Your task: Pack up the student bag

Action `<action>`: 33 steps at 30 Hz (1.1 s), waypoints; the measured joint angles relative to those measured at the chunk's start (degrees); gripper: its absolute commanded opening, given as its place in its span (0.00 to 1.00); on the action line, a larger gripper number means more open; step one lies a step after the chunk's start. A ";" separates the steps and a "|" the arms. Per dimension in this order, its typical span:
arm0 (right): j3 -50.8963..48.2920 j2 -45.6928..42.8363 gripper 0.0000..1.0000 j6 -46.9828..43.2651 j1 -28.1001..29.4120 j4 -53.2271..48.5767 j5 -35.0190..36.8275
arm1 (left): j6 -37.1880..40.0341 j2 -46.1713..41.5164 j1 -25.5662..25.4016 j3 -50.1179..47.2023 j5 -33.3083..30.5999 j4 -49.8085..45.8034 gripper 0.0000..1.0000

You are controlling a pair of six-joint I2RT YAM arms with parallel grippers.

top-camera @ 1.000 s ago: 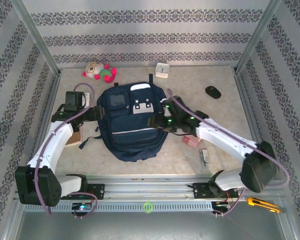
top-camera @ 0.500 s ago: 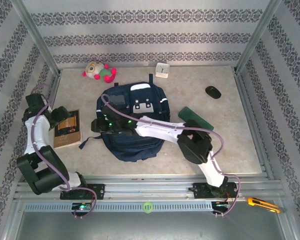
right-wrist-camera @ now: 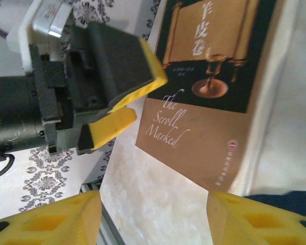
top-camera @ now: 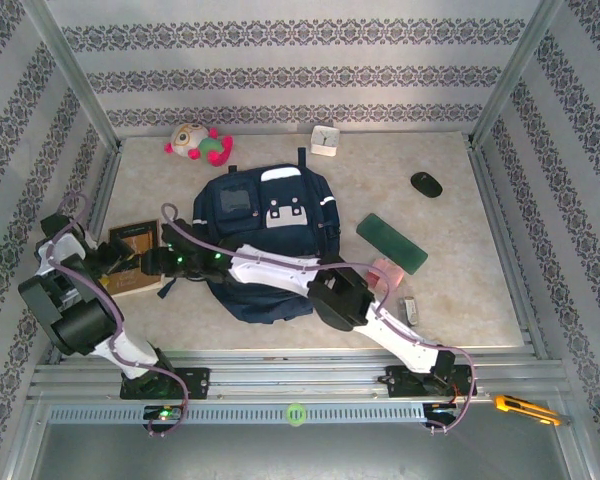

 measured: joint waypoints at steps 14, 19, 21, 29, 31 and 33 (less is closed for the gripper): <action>12.94 8.61 0.59 -2.32 0.85 -5.86 0.63 | 3.04 7.82 0.00 5.66 -0.94 0.57 0.89; 13.90 8.90 0.60 -2.89 0.55 -7.76 1.55 | 3.85 9.81 0.13 5.81 0.04 0.61 0.86; 14.34 8.92 0.60 -3.45 0.42 -9.22 2.38 | 3.87 9.66 0.24 5.70 1.86 0.74 0.86; 17.99 9.68 0.61 -5.29 -1.01 -16.98 7.65 | 4.52 7.48 -1.49 2.56 7.48 0.94 0.86; 18.21 9.68 0.62 -5.57 -1.40 -17.88 8.46 | 4.72 7.30 -1.64 2.45 7.93 0.90 0.86; 18.25 9.68 0.62 -6.05 -1.75 -19.02 9.44 | 4.92 7.08 -1.64 2.45 8.15 0.90 0.86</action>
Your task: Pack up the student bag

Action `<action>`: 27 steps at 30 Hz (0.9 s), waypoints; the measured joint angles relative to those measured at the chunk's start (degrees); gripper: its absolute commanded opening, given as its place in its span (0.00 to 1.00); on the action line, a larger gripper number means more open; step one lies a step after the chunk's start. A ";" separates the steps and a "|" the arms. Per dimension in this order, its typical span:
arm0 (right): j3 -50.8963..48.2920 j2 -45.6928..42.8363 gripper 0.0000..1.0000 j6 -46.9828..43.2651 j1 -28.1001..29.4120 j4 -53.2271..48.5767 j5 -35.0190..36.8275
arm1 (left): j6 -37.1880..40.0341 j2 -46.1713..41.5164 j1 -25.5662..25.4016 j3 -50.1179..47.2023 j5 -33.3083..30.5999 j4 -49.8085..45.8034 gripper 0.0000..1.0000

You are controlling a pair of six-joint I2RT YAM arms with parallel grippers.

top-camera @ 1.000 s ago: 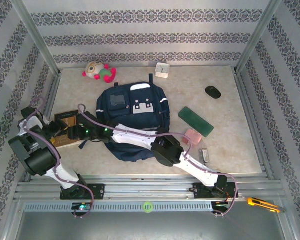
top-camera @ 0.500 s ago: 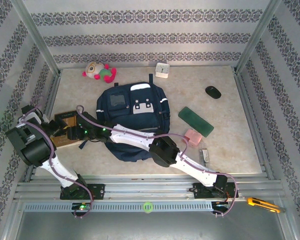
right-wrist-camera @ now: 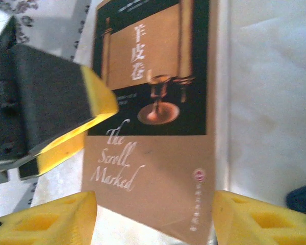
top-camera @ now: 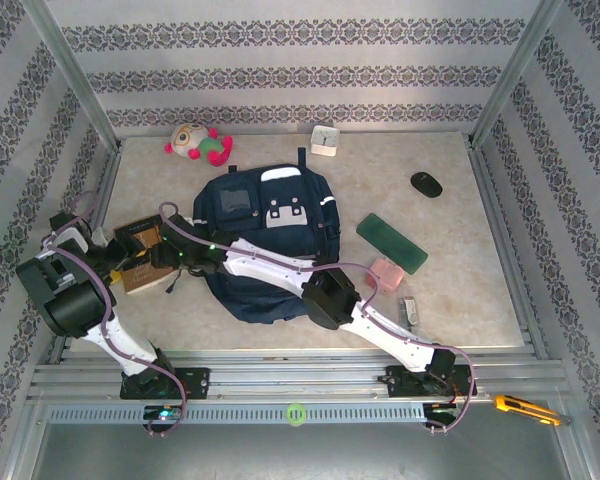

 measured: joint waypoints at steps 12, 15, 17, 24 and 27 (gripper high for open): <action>3.15 4.57 0.53 -5.73 -1.84 -1.38 1.40 | -0.24 -2.49 0.00 -2.29 -1.66 0.17 0.83; 4.00 5.75 0.53 -5.66 -1.86 -0.79 0.61 | -0.31 -2.23 0.00 -2.45 -1.81 0.17 0.83; 4.52 5.97 0.50 -5.57 -1.86 -0.48 -0.46 | -0.46 -1.57 0.00 -2.47 -1.77 0.20 0.83; 7.39 8.22 0.40 -4.07 -2.29 0.02 -3.74 | -0.68 -1.29 0.13 -2.56 -0.68 0.59 0.82; 7.61 8.41 0.36 -3.08 -2.84 -0.07 -5.09 | -1.11 -1.29 0.59 -2.84 0.81 1.11 0.80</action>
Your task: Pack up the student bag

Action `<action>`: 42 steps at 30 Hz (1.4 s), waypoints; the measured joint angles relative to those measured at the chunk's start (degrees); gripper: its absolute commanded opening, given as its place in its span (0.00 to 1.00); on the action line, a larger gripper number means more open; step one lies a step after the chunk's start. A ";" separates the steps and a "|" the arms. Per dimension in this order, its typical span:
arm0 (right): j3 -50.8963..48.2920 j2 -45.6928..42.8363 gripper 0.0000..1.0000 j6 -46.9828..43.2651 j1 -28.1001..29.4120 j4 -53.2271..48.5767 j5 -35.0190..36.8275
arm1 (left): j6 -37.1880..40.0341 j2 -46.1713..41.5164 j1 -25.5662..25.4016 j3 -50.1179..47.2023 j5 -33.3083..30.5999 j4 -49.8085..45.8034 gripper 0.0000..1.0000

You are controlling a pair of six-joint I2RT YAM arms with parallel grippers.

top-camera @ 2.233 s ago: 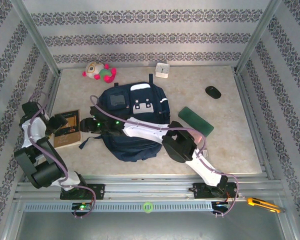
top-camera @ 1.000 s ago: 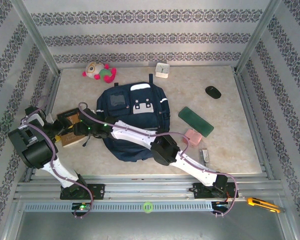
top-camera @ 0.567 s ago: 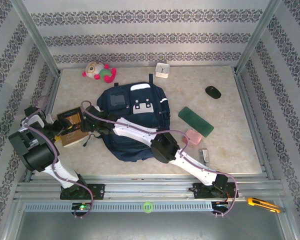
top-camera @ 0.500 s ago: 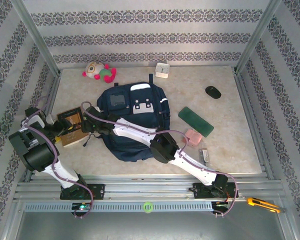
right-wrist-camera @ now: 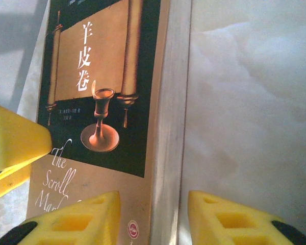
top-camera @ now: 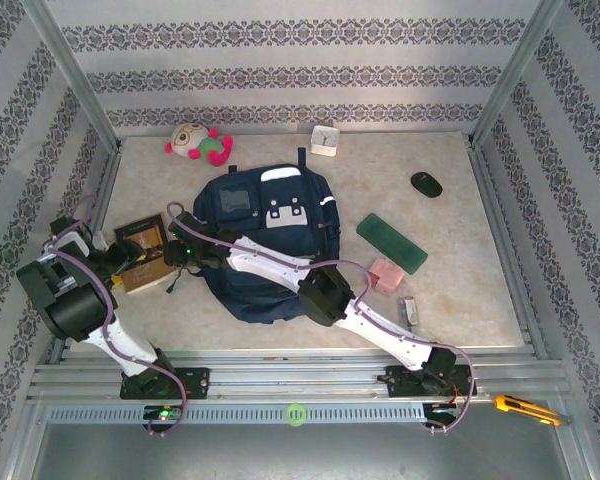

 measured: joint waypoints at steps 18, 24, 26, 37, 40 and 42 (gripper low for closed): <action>0.74 0.52 0.24 3.32 -1.64 -1.46 -2.10 | -6.29 -9.22 0.28 -5.64 16.31 9.94 0.77; 0.74 0.55 0.24 3.87 -1.64 -1.46 -2.12 | -6.91 -9.07 0.17 -6.34 17.33 11.61 0.77; 0.74 0.55 0.24 3.96 -1.64 -1.46 -2.12 | -6.91 -8.04 0.15 -6.78 17.11 12.74 0.76; 0.74 0.59 0.24 4.07 -1.64 -1.22 -2.93 | -7.89 -5.70 -4.35 -8.02 17.94 12.87 0.54; 0.74 0.57 0.25 4.17 -1.64 -1.25 -2.97 | -7.74 -5.86 -4.35 -8.02 16.20 12.15 0.41; 0.72 0.57 0.29 4.20 -1.62 -1.20 -2.99 | -7.50 -6.43 -4.35 -7.98 14.29 11.34 0.22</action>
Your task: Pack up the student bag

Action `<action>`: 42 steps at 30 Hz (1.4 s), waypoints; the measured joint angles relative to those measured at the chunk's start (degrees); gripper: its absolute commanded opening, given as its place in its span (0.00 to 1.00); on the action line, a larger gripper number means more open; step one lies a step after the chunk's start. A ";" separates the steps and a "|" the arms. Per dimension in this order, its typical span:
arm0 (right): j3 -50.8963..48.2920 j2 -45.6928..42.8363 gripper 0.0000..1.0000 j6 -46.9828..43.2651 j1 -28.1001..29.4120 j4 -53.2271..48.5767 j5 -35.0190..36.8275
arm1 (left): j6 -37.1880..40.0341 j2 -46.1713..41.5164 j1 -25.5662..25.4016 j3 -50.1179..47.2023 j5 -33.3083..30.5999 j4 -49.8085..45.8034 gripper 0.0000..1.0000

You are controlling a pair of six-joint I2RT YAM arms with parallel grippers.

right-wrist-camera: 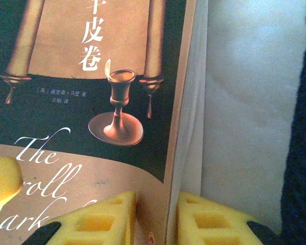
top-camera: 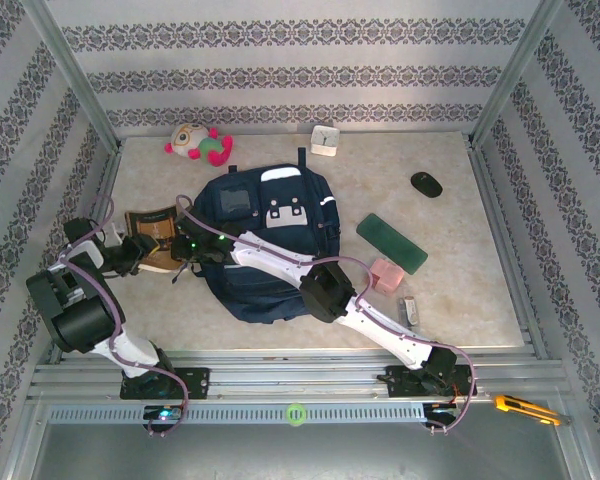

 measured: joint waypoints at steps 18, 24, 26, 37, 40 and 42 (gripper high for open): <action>-21.07 -20.96 0.55 -7.32 0.37 2.19 1.66 | 4.15 -24.20 -1.33 5.73 -5.22 -9.05 0.00; -41.38 -43.89 0.59 -10.36 -1.38 11.87 4.24 | 4.24 -31.10 -7.02 7.91 4.09 -6.47 0.00; -48.39 -51.12 0.61 -11.37 -2.75 15.56 5.09 | 1.81 -32.59 -9.07 7.54 7.63 -2.84 0.00; -83.89 -82.99 0.66 -27.96 -14.84 28.94 2.34 | -14.49 -37.29 -28.00 -0.61 17.84 31.89 0.00; -88.96 -89.35 0.77 -30.77 -18.97 29.99 -2.91 | -16.04 -35.98 -33.31 -0.90 20.09 39.52 0.00; -92.08 -93.11 0.85 -32.83 -21.29 31.28 -5.86 | -17.27 -34.69 -36.26 -1.18 21.18 44.22 0.00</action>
